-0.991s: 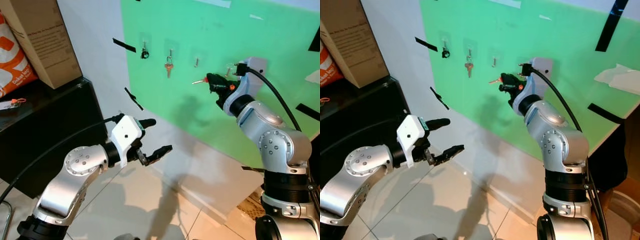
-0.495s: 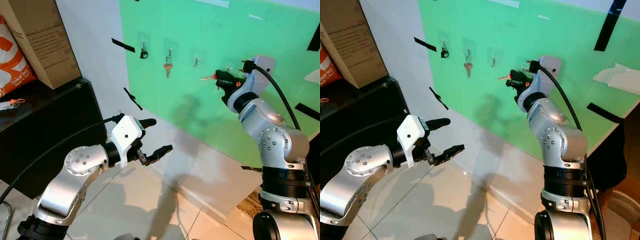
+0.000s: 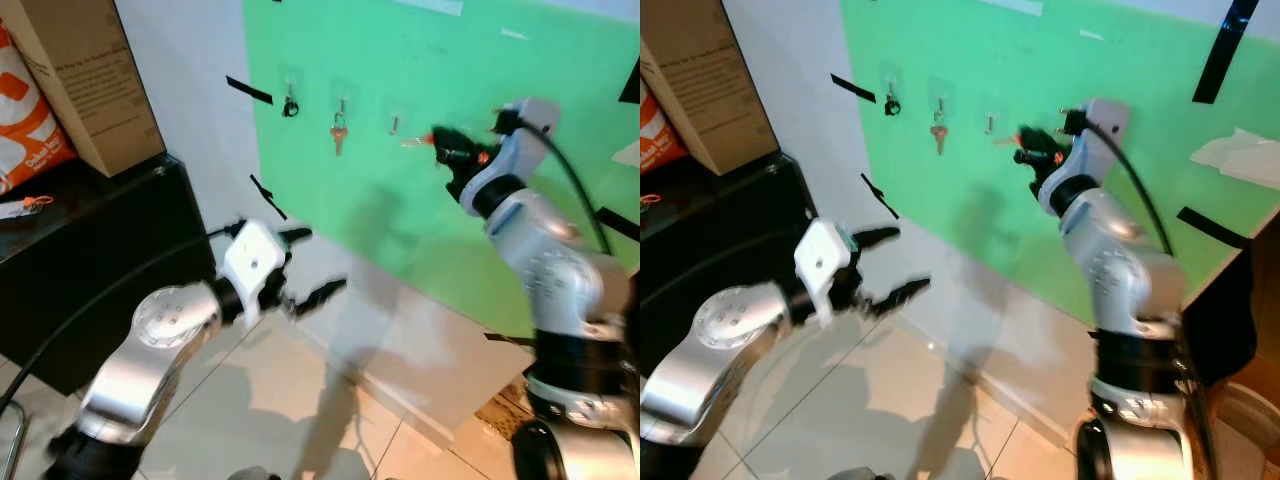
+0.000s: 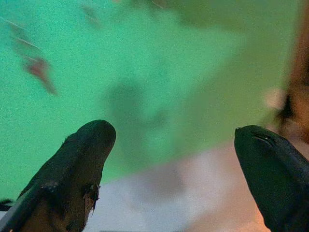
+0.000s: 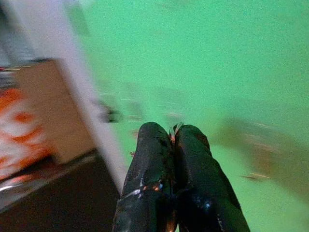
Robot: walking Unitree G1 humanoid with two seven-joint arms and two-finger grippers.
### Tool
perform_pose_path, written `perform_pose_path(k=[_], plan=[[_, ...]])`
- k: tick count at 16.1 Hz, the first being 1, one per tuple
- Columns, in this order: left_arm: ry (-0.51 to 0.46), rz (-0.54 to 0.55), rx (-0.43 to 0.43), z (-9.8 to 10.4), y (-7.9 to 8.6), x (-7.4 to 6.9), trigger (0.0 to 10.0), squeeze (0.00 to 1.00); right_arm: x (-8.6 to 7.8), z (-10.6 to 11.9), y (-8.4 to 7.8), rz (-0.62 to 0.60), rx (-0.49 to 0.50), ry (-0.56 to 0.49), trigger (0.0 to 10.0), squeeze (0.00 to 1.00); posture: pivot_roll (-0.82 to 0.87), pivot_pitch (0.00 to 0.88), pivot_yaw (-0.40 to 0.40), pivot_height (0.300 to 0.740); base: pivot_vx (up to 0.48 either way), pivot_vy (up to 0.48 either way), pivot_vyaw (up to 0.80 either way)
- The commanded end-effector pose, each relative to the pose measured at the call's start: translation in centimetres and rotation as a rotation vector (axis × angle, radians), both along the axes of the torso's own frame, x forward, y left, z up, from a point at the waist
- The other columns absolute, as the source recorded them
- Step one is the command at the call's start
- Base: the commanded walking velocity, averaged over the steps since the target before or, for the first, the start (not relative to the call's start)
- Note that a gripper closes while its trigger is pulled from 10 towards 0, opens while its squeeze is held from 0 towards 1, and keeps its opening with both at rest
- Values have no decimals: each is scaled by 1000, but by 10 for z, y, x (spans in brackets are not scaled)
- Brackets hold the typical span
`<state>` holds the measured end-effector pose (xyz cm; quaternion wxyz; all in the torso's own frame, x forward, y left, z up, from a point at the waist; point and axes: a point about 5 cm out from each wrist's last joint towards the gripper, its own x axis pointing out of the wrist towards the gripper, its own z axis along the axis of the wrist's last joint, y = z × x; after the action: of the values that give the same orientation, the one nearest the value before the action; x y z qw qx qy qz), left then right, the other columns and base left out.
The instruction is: Hang keys on a hook
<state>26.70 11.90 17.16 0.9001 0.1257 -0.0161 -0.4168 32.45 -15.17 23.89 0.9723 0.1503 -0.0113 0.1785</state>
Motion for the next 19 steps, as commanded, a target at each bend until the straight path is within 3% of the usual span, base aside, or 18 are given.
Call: perform_pose_path(k=[1,2,5,10,12,13,14,15,19], plan=[[-73,51,-22,12,5,8,10000,1000,-8,3,7,94,-7,-14,10000,0,-56,0,-4,740,0,0,0],[-141,42,-83,26,-2,14,10000,1000,-15,4,15,168,-15,-23,10000,0,-64,0,-7,740,0,0,0],[-230,-3,-111,41,-22,25,10000,1000,-22,4,30,263,-5,-21,10000,0,-70,0,-18,740,0,0,0],[-278,-30,-64,39,-48,42,10000,1000,-26,7,39,328,-1,-21,10000,0,-82,0,-27,740,0,0,0],[-287,-11,-57,38,-48,47,10000,1000,-28,8,40,339,0,-24,10000,0,-85,0,-28,740,0,0,0],[-282,-4,-59,37,-48,48,10000,914,-28,9,40,342,0,-25,10000,0,-85,0,-28,740,0,0,0],[-270,-4,-64,36,-48,50,4118,412,-29,9,40,350,2,-27,10000,0,-86,0,-27,740,0,0,0],[-263,-13,-74,36,-48,50,0,0,-30,10,40,357,2,-30,10000,0,-86,0,-28,740,0,0,0],[-289,-45,-123,38,-50,50,0,0,-32,10,40,372,4,-32,10000,0,-88,0,-29,740,0,0,0]])
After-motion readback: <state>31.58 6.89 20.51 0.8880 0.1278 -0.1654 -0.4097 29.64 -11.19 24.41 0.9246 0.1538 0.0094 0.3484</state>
